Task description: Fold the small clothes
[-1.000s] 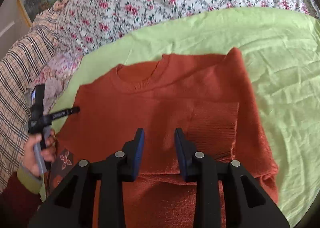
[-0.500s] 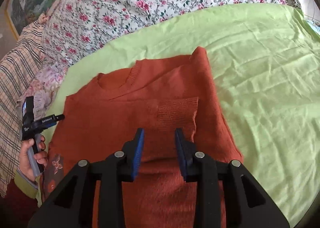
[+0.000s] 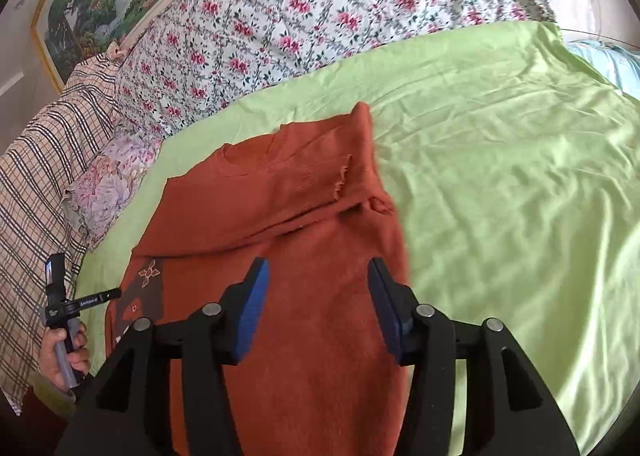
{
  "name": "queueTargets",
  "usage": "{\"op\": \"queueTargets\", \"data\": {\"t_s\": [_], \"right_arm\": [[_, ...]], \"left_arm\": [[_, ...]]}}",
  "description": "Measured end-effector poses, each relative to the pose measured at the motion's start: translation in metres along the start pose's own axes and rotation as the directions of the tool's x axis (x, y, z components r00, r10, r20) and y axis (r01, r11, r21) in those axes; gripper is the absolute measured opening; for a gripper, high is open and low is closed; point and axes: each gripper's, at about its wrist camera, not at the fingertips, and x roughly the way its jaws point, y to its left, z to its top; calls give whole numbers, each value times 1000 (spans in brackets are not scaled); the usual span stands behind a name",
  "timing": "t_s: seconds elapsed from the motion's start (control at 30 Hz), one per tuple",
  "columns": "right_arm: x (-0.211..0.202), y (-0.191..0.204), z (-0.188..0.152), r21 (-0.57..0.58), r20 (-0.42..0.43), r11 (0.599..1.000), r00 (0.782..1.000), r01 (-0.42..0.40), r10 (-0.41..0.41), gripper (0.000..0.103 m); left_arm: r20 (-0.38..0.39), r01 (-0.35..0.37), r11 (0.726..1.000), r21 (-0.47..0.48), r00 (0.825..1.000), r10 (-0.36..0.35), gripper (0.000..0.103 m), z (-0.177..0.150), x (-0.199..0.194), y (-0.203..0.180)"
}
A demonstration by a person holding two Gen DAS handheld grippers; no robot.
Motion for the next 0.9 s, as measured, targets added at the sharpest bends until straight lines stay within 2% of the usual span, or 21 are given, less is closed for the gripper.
{"op": "queueTargets", "data": {"t_s": [0.13, 0.2, 0.33, 0.37, 0.5, 0.6, 0.67, 0.73, 0.77, 0.9], "right_arm": [[-24, -9, -17, 10, 5, 1000, 1000, -2, 2, 57], [-30, -10, -27, 7, -9, 1000, 1000, -12, 12, 57], [-41, -10, -54, -25, -67, 998, 997, -51, 50, 57], [-44, -12, -60, -24, -82, 997, 995, -67, 65, 57], [-59, -23, -84, -28, -135, 996, 988, -84, 80, 57], [-65, -31, -102, -20, -175, 993, 979, -114, 108, 57], [-64, -33, -111, -14, -198, 989, 970, -144, 139, 57], [-64, -31, -116, -9, -212, 983, 961, -183, 177, 57], [-63, -30, -118, -7, -221, 979, 955, -204, 198, 57], [-59, -28, -124, -23, -256, 969, 939, -245, 231, 57]], "left_arm": [[-38, 63, 998, -6, 997, -63, 72, -27, -11, -15], [-49, 71, 997, 10, 996, -71, 73, -40, -12, -25], [-38, 42, 996, 80, 998, -39, 73, -63, -17, -31], [-31, 36, 995, 94, 999, -33, 68, -67, -20, -29], [-20, 21, 995, 101, 1000, -19, 66, -84, -30, -3], [-35, 60, 996, 73, 998, -57, 66, -91, -35, 16], [-47, 109, 993, 53, 993, -107, 65, -94, -39, 20], [-65, 174, 983, 54, 983, -171, 70, -98, -41, 15], [-73, 183, 981, 61, 981, -178, 72, -98, -40, 12], [-82, 146, 979, 139, 987, -136, 73, -111, -35, -5]]}}
